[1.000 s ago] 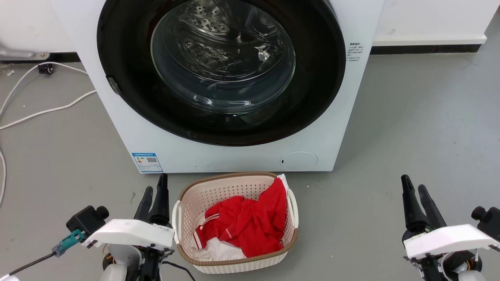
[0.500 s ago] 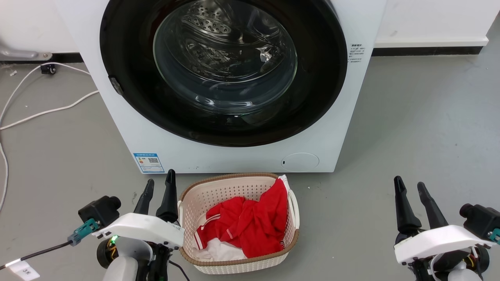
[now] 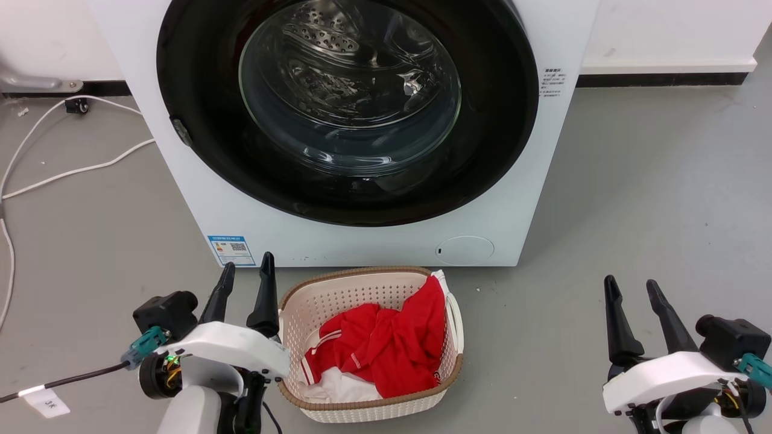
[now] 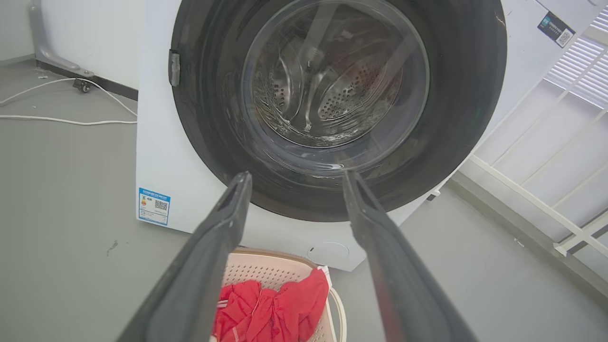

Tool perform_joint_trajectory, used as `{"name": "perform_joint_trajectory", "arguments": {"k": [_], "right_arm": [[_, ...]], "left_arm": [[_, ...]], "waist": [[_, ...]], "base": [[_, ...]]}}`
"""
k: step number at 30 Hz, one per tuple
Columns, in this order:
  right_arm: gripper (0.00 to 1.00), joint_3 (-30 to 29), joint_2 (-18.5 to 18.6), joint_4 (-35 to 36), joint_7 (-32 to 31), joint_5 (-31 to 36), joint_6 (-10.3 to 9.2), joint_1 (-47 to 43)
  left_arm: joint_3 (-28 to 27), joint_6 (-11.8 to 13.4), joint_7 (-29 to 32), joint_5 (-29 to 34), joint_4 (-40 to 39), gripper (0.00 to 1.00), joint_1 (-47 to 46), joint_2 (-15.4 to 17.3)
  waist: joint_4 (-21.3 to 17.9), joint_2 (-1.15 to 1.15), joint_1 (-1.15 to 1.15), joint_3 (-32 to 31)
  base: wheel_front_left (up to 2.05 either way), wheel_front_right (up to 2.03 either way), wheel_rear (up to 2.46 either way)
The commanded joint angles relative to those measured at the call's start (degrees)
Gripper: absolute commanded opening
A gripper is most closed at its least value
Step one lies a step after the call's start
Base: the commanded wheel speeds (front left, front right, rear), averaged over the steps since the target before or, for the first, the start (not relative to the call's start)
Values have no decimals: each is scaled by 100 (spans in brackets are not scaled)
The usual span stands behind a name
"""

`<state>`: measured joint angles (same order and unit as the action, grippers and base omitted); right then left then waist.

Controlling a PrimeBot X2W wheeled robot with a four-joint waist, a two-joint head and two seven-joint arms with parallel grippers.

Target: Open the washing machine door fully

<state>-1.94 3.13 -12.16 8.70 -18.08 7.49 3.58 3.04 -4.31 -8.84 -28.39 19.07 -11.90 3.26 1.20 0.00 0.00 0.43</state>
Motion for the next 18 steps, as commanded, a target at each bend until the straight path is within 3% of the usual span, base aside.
{"name": "perform_joint_trajectory", "arguments": {"k": [1,18], "right_arm": [[100,-4,-11,24,66,186,0,118],[100,10,-26,-91,297,1234,-1,124]], "left_arm": [[15,28,-59,168,-32,100,-121,39],[140,64,-280,1149,81,100,-191,77]], "waist": [[2,0,0,1],[27,0,0,-4]], "base": [[0,0,0],[0,0,0]]}}
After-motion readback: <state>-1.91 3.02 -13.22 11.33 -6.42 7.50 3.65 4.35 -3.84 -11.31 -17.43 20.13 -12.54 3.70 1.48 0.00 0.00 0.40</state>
